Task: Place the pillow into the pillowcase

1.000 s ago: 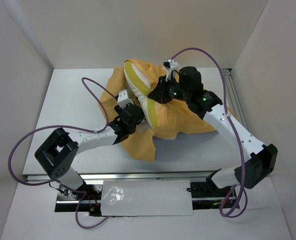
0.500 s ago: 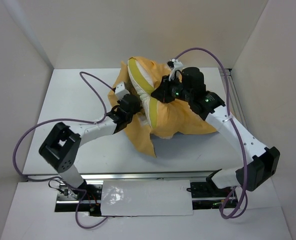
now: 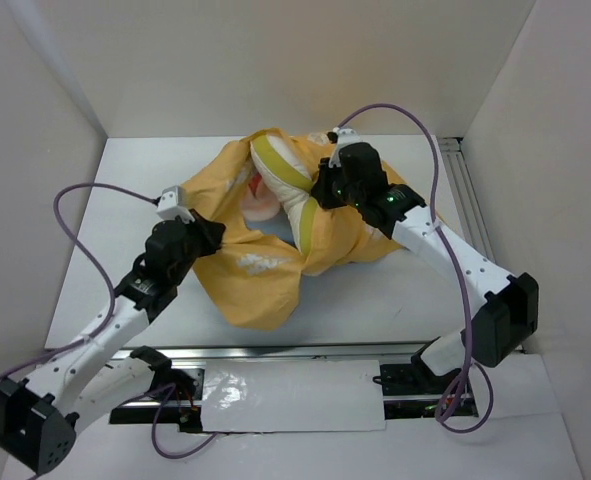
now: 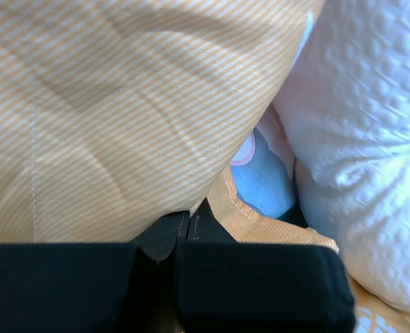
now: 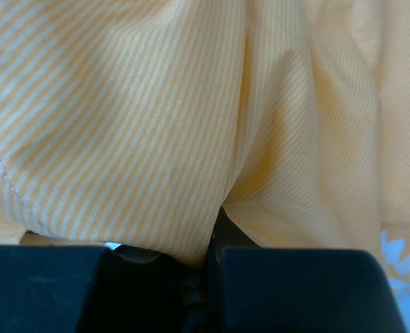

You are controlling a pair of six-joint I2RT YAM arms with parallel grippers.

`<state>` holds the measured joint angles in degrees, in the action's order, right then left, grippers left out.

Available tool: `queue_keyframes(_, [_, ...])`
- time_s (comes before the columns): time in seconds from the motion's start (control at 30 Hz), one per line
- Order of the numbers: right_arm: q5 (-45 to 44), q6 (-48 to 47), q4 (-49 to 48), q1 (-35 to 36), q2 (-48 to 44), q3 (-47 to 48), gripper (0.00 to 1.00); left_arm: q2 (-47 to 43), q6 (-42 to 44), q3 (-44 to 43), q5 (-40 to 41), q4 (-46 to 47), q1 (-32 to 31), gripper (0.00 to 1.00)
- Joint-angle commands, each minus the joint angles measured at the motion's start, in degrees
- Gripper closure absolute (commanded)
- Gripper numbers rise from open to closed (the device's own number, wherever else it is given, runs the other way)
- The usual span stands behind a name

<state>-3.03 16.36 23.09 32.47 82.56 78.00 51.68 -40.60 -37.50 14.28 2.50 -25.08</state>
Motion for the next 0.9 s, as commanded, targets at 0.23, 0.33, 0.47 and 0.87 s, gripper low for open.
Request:
queue_keyframes(0.23, [-5.33,-5.73,-1.3,9.54,14.26,0.4,1.0,-2.03,8.16,-3.37,-18.22,-0.4,4.51,1.0])
queue_keyframes(0.33, [-5.32,-5.02,-1.29,11.56,19.45,1.37,1.0,-1.41,8.69,-4.6,-25.25,0.84,5.65,1.0])
queue_keyframes(0.47, [-10.4,-3.09,0.81,11.56,24.39,2.51,1.0,-5.0,10.09,-7.23,-22.84,-2.83,6.98,1.0])
queue_keyframes(0.87, [-20.17,-0.02,7.14,12.18,36.88,5.24,1.0,-9.41,6.5,-13.92,-8.91,-19.28,11.28,0.95])
